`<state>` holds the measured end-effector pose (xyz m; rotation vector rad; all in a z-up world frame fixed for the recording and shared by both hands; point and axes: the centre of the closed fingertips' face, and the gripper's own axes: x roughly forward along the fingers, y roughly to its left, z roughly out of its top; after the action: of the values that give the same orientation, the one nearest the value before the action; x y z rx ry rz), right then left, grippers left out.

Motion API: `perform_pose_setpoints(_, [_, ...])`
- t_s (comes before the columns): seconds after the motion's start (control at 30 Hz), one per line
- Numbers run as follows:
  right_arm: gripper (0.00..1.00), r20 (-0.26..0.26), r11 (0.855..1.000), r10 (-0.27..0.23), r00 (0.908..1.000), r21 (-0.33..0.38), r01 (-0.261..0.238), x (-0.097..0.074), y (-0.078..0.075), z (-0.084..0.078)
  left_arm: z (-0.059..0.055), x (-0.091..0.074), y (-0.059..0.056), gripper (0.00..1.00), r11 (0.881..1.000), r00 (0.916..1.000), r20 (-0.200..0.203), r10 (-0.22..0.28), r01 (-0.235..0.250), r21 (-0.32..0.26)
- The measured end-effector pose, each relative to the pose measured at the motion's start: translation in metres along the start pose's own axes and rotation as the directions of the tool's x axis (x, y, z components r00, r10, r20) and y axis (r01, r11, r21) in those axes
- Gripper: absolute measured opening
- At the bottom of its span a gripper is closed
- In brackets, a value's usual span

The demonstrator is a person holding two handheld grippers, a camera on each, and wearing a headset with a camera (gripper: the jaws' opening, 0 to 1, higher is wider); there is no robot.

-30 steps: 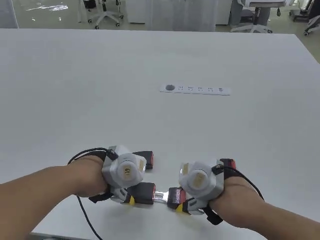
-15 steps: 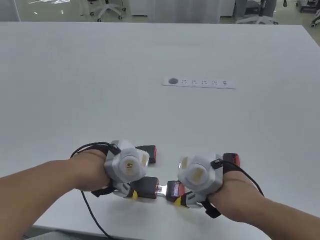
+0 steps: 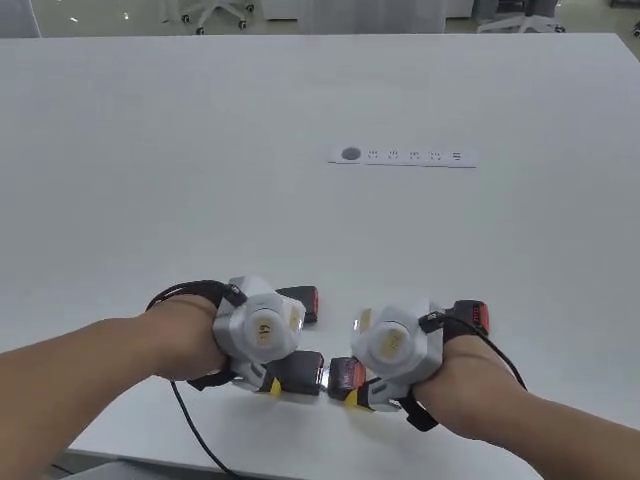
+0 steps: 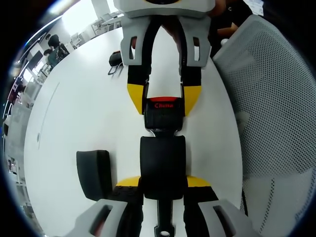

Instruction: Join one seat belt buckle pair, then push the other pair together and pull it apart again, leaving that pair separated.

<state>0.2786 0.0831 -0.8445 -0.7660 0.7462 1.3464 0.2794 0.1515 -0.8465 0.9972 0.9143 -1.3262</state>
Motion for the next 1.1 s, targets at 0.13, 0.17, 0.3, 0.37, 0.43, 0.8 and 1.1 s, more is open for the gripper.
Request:
perform_pose_setpoints(0.13, [0.3, 0.013, 1.0, 0.003, 0.9999, 0.009, -0.003, 0.0, 0.0, 0.001, 0.001, 0.0, 0.0, 0.31, 1.0, 1.0, 0.0, 0.0, 0.0, 0.003])
perform_pose_setpoints(0.17, [0.3, 0.013, 1.0, 0.001, 0.9999, 0.013, -0.001, 0.001, 0.001, 0.002, 0.001, 0.001, 0.0, 0.31, 1.0, 1.0, -0.008, -0.004, 0.004, 0.009])
perform_pose_setpoints(0.3, [0.3, 0.0, 1.0, 0.001, 1.0, 0.018, -0.001, 0.005, 0.001, -0.002, 0.0, 0.001, -0.001, 0.31, 1.0, 0.9998, -0.018, -0.011, 0.011, 0.01])
perform_pose_setpoints(0.37, [0.3, 0.003, 1.0, 0.004, 1.0, 0.018, -0.004, 0.004, 0.001, -0.001, 0.0, 0.001, -0.002, 0.31, 1.0, 0.9998, -0.016, -0.01, 0.011, 0.009])
perform_pose_setpoints(0.43, [0.3, -0.001, 1.0, 0.002, 1.0, 0.02, -0.002, 0.004, 0.001, 0.0, 0.0, 0.001, -0.002, 0.31, 1.0, 0.9999, -0.013, -0.007, 0.008, 0.006])
perform_pose_setpoints(0.8, [0.31, 0.023, 1.0, 0.002, 0.9997, 0.01, -0.003, 0.002, 0.001, -0.004, 0.0, 0.0, -0.001, 0.31, 1.0, 0.9999, 0.012, -0.006, 0.006, -0.006])
perform_pose_setpoints(1.1, [0.31, 0.012, 1.0, 0.006, 0.9999, -0.004, -0.006, 0.0, 0.002, -0.003, 0.001, -0.001, -0.001, 0.31, 1.0, 0.9998, 0.018, 0.004, -0.004, -0.028])
